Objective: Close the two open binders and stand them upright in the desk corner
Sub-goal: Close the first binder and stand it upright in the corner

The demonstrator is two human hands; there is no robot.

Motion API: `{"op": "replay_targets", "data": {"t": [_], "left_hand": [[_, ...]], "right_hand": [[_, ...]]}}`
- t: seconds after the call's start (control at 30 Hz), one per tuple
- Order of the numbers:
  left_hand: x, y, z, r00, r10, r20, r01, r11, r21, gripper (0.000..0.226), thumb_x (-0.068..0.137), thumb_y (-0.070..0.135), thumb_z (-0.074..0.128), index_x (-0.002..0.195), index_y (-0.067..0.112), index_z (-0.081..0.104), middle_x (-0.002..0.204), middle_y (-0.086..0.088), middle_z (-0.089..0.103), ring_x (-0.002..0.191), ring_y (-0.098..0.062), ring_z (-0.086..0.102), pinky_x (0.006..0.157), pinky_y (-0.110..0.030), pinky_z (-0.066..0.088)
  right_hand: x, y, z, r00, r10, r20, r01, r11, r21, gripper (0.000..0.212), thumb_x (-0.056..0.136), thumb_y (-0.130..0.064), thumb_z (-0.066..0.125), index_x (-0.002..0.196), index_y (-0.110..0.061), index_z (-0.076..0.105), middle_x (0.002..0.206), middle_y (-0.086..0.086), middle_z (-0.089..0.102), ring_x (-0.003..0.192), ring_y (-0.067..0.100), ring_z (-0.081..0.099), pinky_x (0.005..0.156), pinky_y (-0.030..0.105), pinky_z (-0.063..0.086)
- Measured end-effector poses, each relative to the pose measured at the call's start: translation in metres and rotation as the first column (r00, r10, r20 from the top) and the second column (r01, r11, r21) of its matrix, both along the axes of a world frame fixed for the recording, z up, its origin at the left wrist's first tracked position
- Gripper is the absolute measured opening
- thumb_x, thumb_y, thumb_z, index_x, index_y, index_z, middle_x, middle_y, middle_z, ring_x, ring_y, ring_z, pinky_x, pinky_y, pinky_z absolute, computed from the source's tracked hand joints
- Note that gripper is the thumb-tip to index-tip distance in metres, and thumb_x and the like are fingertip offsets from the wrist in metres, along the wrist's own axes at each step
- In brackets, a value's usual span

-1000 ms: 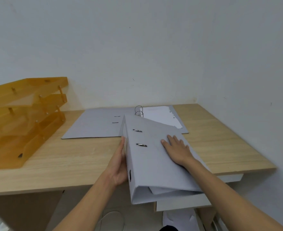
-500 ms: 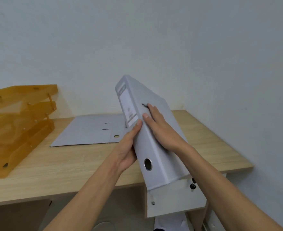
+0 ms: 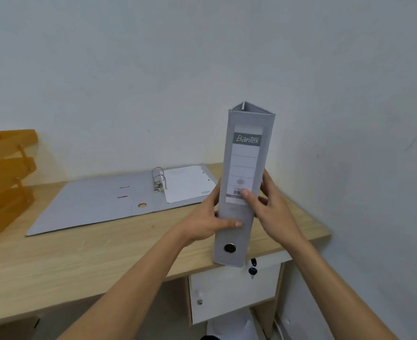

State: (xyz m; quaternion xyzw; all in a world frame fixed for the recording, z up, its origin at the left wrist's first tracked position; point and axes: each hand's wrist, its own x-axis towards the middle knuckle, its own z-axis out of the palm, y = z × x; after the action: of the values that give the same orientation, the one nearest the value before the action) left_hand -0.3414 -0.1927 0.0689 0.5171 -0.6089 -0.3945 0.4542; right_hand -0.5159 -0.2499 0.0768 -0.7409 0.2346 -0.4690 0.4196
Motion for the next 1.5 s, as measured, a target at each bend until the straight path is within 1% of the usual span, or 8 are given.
{"op": "replay_targets", "data": {"t": [0.23,0.5,0.63,0.77,0.9,1.07,1.2,1.5], "left_hand": [[0.006,-0.039,-0.036,0.998,0.027,0.051,-0.031,0.996,0.086,0.093,0.078,0.008,0.084,0.151,0.033,0.033,0.139,0.010,0.058,0.122,-0.011,0.062,0.086,-0.029,0.060],[-0.003,-0.143,-0.055,0.997,0.057,0.052,-0.059,0.998,0.022,0.101,0.078,0.015,0.084,0.157,0.037,0.025,0.145,0.012,0.054,0.137,-0.011,0.049,0.103,-0.035,0.054],[-0.015,-0.196,-0.075,0.991,0.126,0.043,-0.126,0.992,0.000,0.104,0.083,0.023,0.080,0.160,0.039,0.012,0.153,0.011,0.048,0.141,-0.007,0.045,0.106,-0.029,0.050],[-0.017,-0.249,-0.085,0.982,0.167,0.088,-0.165,0.986,-0.027,0.103,0.088,0.025,0.074,0.161,0.038,0.002,0.152,0.011,0.047,0.136,-0.009,0.047,0.108,-0.030,0.047],[-0.016,-0.300,-0.090,0.966,0.240,0.092,-0.235,0.970,-0.065,0.095,0.091,0.023,0.071,0.162,0.029,0.008,0.150,0.002,0.053,0.133,-0.016,0.053,0.107,-0.031,0.047],[-0.032,-0.352,-0.102,0.924,0.377,0.061,-0.369,0.922,-0.115,0.087,0.096,0.024,0.063,0.162,0.028,0.006,0.147,-0.005,0.056,0.130,-0.022,0.057,0.107,-0.037,0.049],[-0.040,-0.382,-0.102,0.902,0.430,0.035,-0.423,0.898,-0.122,0.084,0.099,0.020,0.059,0.163,0.026,0.005,0.147,-0.008,0.055,0.130,-0.022,0.056,0.103,-0.024,0.044],[-0.030,-0.397,-0.106,0.901,0.435,0.013,-0.429,0.892,-0.143,0.085,0.096,0.019,0.066,0.162,0.023,0.013,0.144,-0.008,0.058,0.123,-0.013,0.056,0.103,-0.022,0.046]], "right_hand": [[-0.008,-0.023,-0.070,0.984,0.032,-0.173,-0.012,0.993,0.118,0.067,0.096,-0.045,0.056,0.151,-0.055,0.019,0.148,-0.020,0.049,0.121,-0.006,0.058,0.098,0.032,0.055],[-0.008,-0.107,-0.079,0.977,-0.105,-0.188,0.137,0.977,0.164,0.052,0.100,-0.040,0.047,0.150,-0.044,0.031,0.133,-0.031,0.055,0.114,-0.017,0.056,0.085,0.008,0.049],[-0.005,-0.163,-0.099,0.923,-0.303,-0.237,0.345,0.924,0.163,0.037,0.102,-0.030,0.047,0.139,-0.025,0.055,0.123,-0.011,0.067,0.116,0.009,0.064,0.088,0.024,0.050],[0.012,-0.209,-0.114,0.813,-0.519,-0.263,0.556,0.826,0.089,0.023,0.101,-0.026,0.050,0.108,-0.017,0.070,0.099,0.001,0.074,0.093,0.021,0.068,0.075,0.033,0.048],[0.031,-0.255,-0.117,0.720,-0.618,-0.315,0.663,0.747,0.049,0.027,0.099,-0.026,0.052,0.114,-0.011,0.069,0.104,0.013,0.066,0.096,0.031,0.064,0.077,0.033,0.044],[0.041,-0.301,-0.111,0.704,-0.641,-0.305,0.696,0.708,0.118,0.027,0.096,-0.021,0.059,0.118,-0.008,0.065,0.107,0.011,0.075,0.101,0.030,0.069,0.080,0.030,0.049],[0.050,-0.317,-0.111,0.708,-0.649,-0.278,0.701,0.695,0.161,0.025,0.094,-0.014,0.059,0.117,-0.012,0.049,0.101,0.005,0.068,0.099,0.028,0.067,0.084,0.037,0.053],[0.052,-0.318,-0.118,0.739,-0.592,-0.321,0.653,0.746,0.128,0.050,0.082,0.000,0.051,0.127,-0.023,0.056,0.124,0.001,0.069,0.116,0.021,0.063,0.097,0.034,0.050]]}}
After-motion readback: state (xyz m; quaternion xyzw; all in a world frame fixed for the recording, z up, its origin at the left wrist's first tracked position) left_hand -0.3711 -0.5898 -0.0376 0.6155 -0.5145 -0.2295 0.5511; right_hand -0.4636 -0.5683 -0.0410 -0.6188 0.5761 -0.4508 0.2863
